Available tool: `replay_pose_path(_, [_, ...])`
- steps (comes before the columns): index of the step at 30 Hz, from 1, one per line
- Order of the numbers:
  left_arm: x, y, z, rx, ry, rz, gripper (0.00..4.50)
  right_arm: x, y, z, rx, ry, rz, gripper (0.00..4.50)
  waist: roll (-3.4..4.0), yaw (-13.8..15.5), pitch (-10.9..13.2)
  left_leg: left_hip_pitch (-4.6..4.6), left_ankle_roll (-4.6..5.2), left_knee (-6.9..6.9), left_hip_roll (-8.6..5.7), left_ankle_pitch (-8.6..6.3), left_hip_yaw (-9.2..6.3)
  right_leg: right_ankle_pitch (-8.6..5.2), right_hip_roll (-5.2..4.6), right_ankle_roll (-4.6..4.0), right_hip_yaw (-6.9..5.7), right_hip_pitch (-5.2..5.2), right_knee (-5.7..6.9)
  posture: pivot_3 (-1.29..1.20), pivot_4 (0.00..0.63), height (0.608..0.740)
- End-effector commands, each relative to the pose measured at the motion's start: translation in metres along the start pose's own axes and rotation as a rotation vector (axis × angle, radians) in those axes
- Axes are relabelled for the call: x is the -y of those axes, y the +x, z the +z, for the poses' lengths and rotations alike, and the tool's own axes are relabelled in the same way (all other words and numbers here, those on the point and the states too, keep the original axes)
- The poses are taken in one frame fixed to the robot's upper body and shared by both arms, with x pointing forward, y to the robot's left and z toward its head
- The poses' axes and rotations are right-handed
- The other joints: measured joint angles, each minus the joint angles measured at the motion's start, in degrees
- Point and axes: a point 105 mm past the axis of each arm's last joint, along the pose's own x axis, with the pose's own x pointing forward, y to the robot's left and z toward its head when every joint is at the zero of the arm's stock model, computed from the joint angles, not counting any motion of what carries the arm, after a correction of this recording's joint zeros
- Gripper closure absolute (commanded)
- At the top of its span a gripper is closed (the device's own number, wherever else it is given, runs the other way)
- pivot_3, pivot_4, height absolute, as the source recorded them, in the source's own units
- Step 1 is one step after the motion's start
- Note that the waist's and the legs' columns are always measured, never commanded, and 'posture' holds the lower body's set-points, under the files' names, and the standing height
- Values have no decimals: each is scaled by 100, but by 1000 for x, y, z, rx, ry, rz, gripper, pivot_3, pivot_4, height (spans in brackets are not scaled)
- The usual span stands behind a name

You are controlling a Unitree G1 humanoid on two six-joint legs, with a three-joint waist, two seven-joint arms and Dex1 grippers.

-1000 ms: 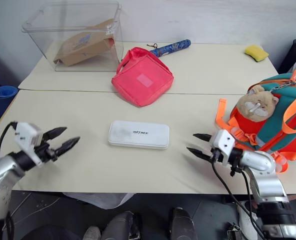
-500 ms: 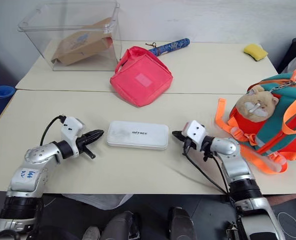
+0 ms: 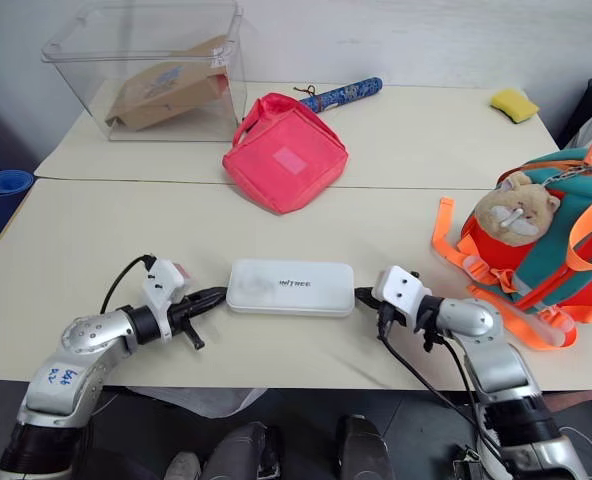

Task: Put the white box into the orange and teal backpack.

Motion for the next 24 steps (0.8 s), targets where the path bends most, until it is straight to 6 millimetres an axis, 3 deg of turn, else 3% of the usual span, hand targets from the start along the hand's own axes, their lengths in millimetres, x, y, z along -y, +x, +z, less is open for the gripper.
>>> replay_pose_path(1, [26,-2,11,44,6,-86,4486,-11,-17,10,18,-18,48,4500,0,16,0,1,0,0,0,0,0,0,-1,0,0,0,0,0,150,740])
replay_pose_path(6, [25,-22,1,-37,-145,-75,4486,3,-46,-24,-140,35,-71,4500,0,79,0,3,1,1,0,0,-3,0,-5,0,0,3,-13,0,150,740])
replay_pose_path(9, [18,-38,-5,-120,-412,-114,3924,6,-51,-31,-166,32,-77,4500,0,118,0,6,-1,1,2,1,-4,-1,-4,-2,0,3,-17,0,150,740])
replay_pose_path(11, [20,-47,-10,-208,-617,-165,3331,7,-52,-31,-167,24,-77,4500,0,139,0,6,-4,2,2,2,-10,-2,-2,-4,-2,3,-14,0,150,740])
replay_pose_path(13, [10,-50,-10,-261,-810,-172,2749,13,-51,-30,-161,6,-76,4500,0,151,0,7,-4,5,-1,3,-20,-3,-1,-5,-2,8,-7,0,150,740])
replay_pose_path(21, [-6,-7,14,-198,-1002,-248,178,15,-33,-17,-134,-77,43,4500,-4,143,-2,6,-6,11,-9,12,-27,-3,4,-4,-6,12,9,0,150,740])
replay_pose_path(24, [-3,2,16,-225,-1020,-276,25,9,-25,-10,-118,-86,91,4500,-4,133,-3,6,-7,11,-9,15,-28,-2,3,-4,-6,13,11,0,150,740])
